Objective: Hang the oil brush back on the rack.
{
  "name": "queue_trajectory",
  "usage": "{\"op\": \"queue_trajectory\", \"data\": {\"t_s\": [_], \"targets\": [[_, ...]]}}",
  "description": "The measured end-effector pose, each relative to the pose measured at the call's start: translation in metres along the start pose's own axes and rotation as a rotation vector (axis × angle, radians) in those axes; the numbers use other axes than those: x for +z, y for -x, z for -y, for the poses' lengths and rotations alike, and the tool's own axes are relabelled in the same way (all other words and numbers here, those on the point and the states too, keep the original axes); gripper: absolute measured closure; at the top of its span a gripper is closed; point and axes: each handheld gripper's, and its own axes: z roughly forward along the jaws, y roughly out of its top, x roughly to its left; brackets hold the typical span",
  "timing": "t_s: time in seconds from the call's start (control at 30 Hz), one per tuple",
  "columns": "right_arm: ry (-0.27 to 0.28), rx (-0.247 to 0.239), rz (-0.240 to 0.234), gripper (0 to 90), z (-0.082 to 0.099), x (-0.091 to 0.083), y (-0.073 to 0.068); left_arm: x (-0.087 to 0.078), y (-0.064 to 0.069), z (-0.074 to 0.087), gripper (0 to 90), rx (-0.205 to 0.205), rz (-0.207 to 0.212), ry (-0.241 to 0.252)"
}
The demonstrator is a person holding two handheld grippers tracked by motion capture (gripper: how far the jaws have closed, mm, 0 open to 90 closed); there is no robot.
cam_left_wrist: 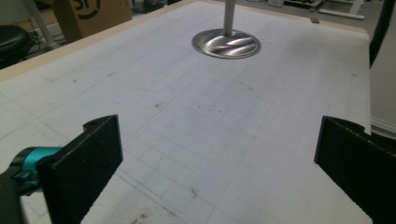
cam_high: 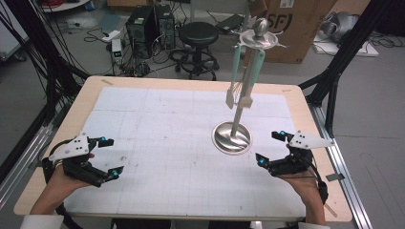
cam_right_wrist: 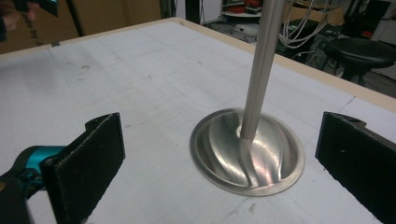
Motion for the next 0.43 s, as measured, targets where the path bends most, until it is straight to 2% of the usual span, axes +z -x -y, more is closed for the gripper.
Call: {"op": "queue_trajectory", "data": {"t_s": [0.07,0.23,0.43], "targets": [[-0.013,-0.001,0.013,0.5,0.002,0.001,0.001,-0.001,-0.001,0.003,1.7,-0.003,-0.006,0.008],[-0.01,0.014,0.008,0.5,0.009,0.001,0.0,0.001,-0.002,0.005,1.6,-0.014,0.0,0.015],[-0.024,0.02,0.015,0.5,0.014,0.003,0.004,0.005,-0.003,0.008,1.7,-0.004,-0.01,-0.015]]}}
